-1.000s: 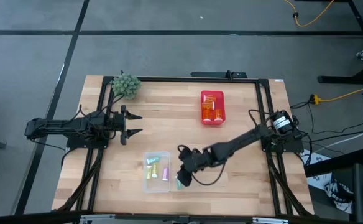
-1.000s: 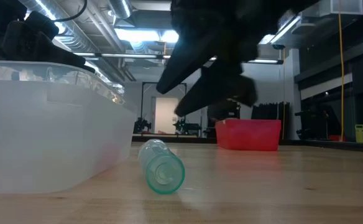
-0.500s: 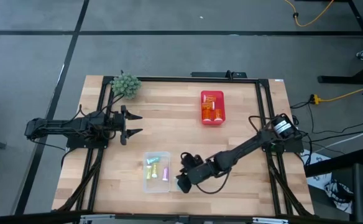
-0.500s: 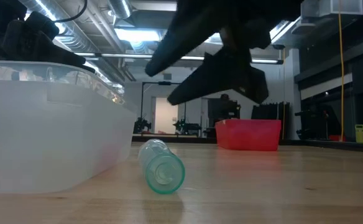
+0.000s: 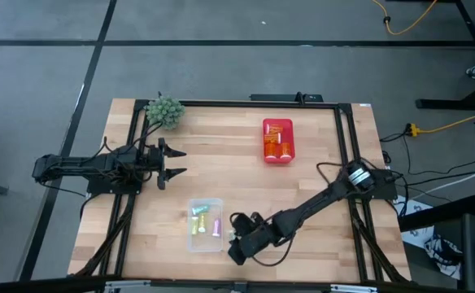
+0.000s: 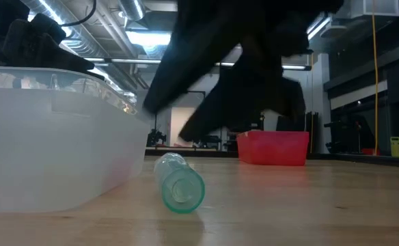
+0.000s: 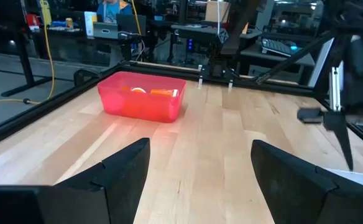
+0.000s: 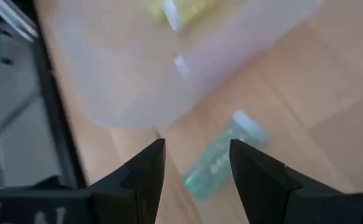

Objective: Pick and place medicine bottles into bin by pill shape (circle, oval)
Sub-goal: Put the small green pill bottle into the transparent bin

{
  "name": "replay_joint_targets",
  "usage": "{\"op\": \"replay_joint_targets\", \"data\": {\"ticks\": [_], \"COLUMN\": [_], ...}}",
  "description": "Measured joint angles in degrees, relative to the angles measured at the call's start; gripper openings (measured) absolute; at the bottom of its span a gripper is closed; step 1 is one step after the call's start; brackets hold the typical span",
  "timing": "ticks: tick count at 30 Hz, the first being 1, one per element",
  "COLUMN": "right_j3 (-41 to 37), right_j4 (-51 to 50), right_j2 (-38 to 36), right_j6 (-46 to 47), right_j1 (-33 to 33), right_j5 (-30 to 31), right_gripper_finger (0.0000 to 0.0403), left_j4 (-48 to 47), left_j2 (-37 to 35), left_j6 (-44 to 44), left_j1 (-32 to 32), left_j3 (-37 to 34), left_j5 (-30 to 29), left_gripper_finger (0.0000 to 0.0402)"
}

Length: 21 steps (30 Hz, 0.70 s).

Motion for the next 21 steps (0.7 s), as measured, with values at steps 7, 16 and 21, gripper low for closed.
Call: {"op": "replay_joint_targets", "data": {"ticks": [7,16,21], "right_j3": [12.2,18.2,18.4], "right_j4": [-17.3,-21.7,-24.9], "right_j2": [7.6,12.8,12.9], "right_j6": [1.5,1.2,-0.5], "right_j1": [0.2,0.6,0.5], "right_j5": [3.1,3.0,2.6], "right_gripper_finger": [0.0181,0.0181,0.0181], "left_j4": [0.0,0.0,0.0], "left_j2": [0.0,0.0,0.0], "left_j6": [-0.4,-2.0,-2.9], "left_j1": [0.0,0.0,0.0], "left_j3": [0.0,0.0,0.0], "left_j5": [0.0,0.0,0.0], "left_gripper_finger": [0.0273,0.0273,0.0273]}}
